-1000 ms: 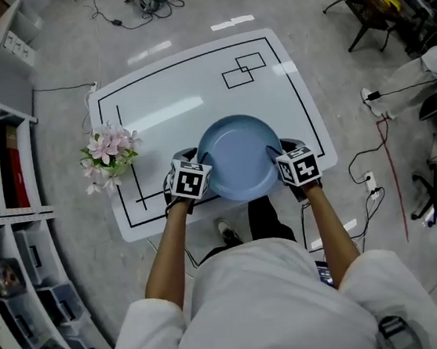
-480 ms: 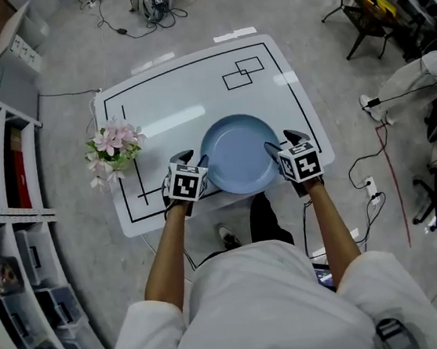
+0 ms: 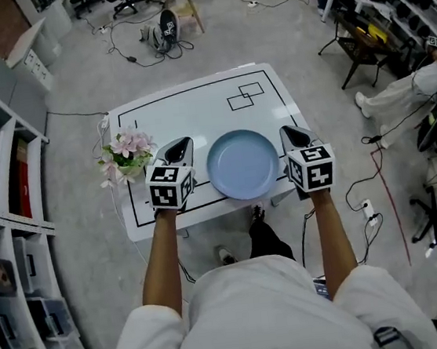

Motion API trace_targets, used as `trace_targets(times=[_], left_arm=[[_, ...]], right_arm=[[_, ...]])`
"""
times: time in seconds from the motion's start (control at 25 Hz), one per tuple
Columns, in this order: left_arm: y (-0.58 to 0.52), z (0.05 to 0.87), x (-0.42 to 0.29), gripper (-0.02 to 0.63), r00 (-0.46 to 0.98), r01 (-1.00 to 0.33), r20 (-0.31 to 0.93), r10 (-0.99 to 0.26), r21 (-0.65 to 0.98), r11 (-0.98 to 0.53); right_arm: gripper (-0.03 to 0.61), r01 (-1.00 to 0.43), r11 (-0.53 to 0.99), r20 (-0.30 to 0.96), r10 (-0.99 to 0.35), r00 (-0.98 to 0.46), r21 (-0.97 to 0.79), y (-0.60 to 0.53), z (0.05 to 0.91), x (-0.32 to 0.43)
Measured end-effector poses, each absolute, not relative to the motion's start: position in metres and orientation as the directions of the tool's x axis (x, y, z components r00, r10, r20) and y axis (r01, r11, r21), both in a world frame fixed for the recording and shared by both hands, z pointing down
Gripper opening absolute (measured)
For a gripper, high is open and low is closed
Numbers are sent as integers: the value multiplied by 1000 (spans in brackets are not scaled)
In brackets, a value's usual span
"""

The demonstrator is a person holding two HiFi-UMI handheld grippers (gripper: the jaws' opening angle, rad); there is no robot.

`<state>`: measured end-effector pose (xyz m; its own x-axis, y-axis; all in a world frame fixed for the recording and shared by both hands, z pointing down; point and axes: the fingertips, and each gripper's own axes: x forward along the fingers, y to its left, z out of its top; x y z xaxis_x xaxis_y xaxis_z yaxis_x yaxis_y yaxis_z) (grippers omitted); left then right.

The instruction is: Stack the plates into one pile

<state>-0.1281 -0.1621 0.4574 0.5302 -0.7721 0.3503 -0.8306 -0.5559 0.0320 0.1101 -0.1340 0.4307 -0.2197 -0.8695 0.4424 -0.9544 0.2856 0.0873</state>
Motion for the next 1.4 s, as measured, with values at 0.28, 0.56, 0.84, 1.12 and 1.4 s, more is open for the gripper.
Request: trace_targets(times=[0.28,0.56,0.84,1.12,1.4], left_arm=[[-123,370,-131,20,555,-802,209,-805,-122,-584],[-87,312,-133,20,572,-797,115,-812,-154,-584],[-61,287,-128,20,589,-775,95,-803,-215,-594],[-61,288,-128,20,590,-775,93,-802,-213,-594],[-67,294,-126,20,585,-779,102,-804,-203,-593]], right_arm=[[14,-920,321,311,-919,-244,226,-98,345,86],[14,-894,388,254,-909,-331,225,-61,305,54],[14,-883,410,229,-904,-360,229,-42,290,35],[12,-879,405,240,-906,-349,250,-44,293,36],[12,-875,413,255,-901,-351,252,-50,298,40]])
